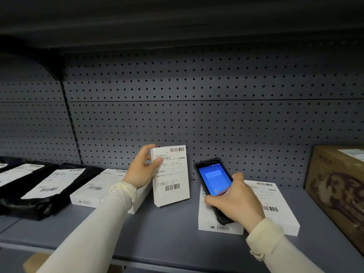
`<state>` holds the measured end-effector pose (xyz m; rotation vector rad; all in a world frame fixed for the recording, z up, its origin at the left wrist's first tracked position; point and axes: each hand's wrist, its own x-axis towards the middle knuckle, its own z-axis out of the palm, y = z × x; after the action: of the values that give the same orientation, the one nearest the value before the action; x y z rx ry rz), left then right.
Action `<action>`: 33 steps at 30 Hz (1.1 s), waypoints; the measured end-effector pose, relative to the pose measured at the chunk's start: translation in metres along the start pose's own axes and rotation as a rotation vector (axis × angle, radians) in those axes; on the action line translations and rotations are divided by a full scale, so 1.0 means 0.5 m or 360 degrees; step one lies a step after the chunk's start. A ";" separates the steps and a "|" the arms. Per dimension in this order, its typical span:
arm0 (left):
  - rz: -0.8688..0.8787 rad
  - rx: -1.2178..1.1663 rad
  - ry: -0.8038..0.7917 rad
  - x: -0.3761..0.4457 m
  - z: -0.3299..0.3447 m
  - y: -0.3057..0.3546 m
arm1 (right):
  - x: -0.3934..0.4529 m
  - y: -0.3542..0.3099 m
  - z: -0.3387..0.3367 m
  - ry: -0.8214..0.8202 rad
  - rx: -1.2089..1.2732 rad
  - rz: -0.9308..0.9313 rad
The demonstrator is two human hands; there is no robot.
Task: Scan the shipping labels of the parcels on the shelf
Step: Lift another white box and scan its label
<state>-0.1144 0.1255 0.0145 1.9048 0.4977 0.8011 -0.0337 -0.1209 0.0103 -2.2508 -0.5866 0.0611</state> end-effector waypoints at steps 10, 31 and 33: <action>-0.0054 -0.0112 0.0074 -0.005 0.012 0.004 | -0.031 -0.034 0.001 -0.0135 0.0080 -0.0084; -0.0087 -0.0278 0.0131 0.014 -0.012 0.035 | -0.061 -0.062 -0.011 -0.0154 0.0058 -0.0117; -0.0098 -0.0280 0.0114 0.014 -0.013 0.035 | -0.064 -0.066 -0.010 -0.0159 0.0070 -0.0126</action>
<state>-0.1141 0.1267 0.0343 1.6966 0.5101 0.8469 -0.0741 -0.1193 0.0328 -2.1893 -0.7200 0.1459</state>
